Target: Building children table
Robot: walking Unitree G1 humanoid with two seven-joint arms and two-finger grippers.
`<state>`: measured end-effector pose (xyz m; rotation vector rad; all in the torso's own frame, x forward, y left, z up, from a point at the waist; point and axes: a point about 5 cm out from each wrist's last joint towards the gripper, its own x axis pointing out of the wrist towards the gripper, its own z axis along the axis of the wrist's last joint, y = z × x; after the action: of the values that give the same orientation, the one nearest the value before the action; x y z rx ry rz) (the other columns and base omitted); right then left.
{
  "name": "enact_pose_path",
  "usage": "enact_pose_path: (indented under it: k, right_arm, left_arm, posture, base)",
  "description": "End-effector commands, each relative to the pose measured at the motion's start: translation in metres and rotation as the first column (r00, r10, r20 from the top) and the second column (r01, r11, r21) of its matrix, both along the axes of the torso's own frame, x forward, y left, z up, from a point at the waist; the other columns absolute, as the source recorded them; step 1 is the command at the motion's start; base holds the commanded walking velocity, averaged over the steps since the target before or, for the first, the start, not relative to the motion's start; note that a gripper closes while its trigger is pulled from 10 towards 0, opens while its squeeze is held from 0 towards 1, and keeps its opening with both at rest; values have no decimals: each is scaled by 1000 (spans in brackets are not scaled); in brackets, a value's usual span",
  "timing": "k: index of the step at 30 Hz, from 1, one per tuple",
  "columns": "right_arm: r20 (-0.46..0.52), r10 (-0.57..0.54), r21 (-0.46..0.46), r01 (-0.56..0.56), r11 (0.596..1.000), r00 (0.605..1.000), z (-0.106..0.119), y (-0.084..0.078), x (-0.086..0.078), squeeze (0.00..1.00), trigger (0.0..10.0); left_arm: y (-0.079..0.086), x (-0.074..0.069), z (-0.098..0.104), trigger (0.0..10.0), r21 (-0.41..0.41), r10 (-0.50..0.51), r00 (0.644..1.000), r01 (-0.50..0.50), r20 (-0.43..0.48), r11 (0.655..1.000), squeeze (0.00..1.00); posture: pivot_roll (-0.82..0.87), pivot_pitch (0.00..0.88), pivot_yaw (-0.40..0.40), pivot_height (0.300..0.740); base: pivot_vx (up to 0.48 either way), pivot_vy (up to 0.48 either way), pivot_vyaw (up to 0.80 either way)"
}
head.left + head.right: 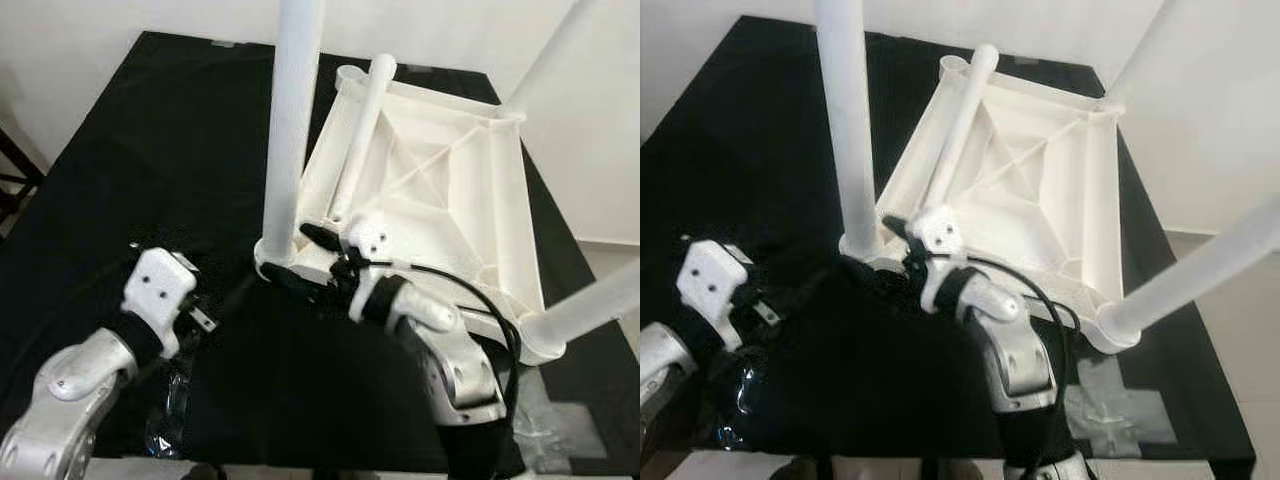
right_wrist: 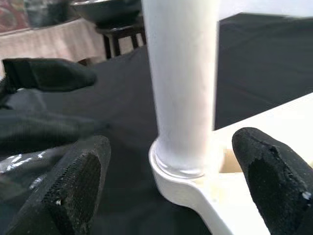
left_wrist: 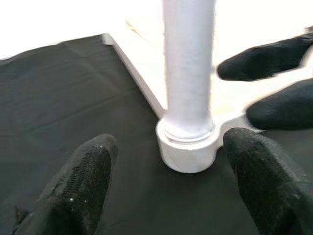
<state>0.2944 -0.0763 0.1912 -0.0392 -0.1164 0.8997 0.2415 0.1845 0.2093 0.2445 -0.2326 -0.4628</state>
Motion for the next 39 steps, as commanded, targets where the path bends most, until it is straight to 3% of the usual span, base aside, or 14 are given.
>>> enact_pose_path:
  k: [1,3,6,7,14,16,27,39]
  right_arm:
    - [-15,-22,-14,21,1000,1000,-12,-3,-6,0,10000]
    - [-31,-35,-26,34,999,999,-21,-5,-12,0,10000]
    - [-33,-28,-21,27,999,999,-21,-6,-12,0,10000]
    - [-30,11,-31,-12,999,999,-21,-7,-14,0,10000]
    - [-35,70,-43,-72,996,997,-23,-8,-19,0,10000]
    - [-49,89,-39,-91,995,995,-25,-10,-20,0,10000]
    - [-65,123,-30,-126,992,990,-30,-12,-23,0,10000]
    - [-70,256,-32,-258,966,964,-31,-9,-34,0,10000]
  left_arm:
    - [6,1,-10,10000,-72,40,998,-44,-49,996,0]
    - [8,-2,-19,10000,-159,40,995,-53,-87,986,0]
    - [4,-5,-25,10000,-189,17,995,-36,-103,981,0]
    - [-1,-7,-31,10000,-232,-7,993,-21,-120,972,0]
    - [-10,-11,-40,10000,-277,-31,989,-9,-142,961,0]
    - [-22,-13,-50,10000,-302,-48,985,-4,-164,953,0]
    - [-27,-10,-57,10000,-295,-43,984,-10,-172,955,0]
    - [-30,-12,-58,10000,-281,-59,985,11,-164,960,0]
  posture:
    - [76,210,-108,740]
    - [76,207,-104,740]
    - [74,204,-104,740]
    - [74,202,-106,740]
    - [75,197,-114,740]
    - [72,192,-115,740]
    - [73,187,-114,740]
    - [73,188,-113,740]
  base:
    - [0,0,0]
    - [0,-229,0]
    - [0,-461,0]
    - [0,-458,0]
    - [0,-458,0]
    - [0,-458,0]
    - [0,-458,0]
    - [0,-458,0]
